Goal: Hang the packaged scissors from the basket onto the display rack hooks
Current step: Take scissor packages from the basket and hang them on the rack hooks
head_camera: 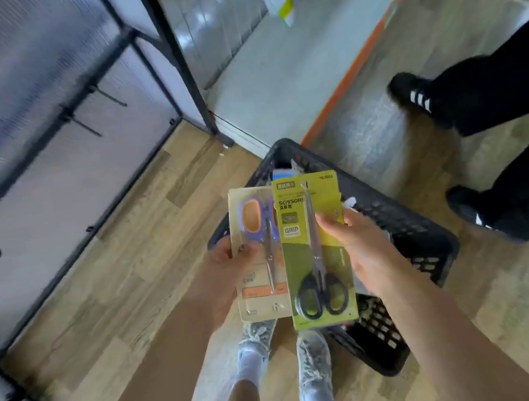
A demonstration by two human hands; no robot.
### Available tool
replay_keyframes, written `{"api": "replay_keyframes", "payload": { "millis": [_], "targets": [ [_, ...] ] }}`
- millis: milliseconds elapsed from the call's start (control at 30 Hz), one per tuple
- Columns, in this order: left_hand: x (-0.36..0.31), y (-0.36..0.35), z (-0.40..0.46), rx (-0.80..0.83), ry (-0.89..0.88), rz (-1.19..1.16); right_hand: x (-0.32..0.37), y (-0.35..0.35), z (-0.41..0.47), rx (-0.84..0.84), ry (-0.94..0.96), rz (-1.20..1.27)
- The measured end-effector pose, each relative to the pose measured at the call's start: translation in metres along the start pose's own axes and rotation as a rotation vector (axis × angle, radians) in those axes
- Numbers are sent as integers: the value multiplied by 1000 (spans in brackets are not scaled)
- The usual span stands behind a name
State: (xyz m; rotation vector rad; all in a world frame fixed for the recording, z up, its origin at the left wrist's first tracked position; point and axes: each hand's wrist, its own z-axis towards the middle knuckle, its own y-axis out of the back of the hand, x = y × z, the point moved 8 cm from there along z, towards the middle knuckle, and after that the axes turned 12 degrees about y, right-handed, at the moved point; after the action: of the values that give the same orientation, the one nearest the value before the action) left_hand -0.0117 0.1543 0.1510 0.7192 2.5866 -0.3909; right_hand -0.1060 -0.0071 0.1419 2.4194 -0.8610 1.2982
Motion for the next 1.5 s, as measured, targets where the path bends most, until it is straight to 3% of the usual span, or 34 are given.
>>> {"api": "replay_keyframes", "payload": {
  "millis": [200, 400, 600, 900, 1233, 1500],
  "targets": [
    [-94, 31, -151, -106, -225, -143, 165, -85, -51, 154, 244, -185],
    [-186, 69, -319, -241, -549, -284, 324, -178, -134, 326, 486, -131],
    [-234, 94, -459, -314, -815, -419, 448, -251, -225, 481, 746, -135],
    [-258, 126, -556, -378, -996, -420, 515, -318, -296, 540, 881, -152],
    [-238, 270, -625, -659, -1042, -399, 555, -429, -381, 679, 1047, -201],
    [-249, 313, -647, -628, -1120, -388, 579, -473, -412, 652, 1115, -106]
  ]
}}
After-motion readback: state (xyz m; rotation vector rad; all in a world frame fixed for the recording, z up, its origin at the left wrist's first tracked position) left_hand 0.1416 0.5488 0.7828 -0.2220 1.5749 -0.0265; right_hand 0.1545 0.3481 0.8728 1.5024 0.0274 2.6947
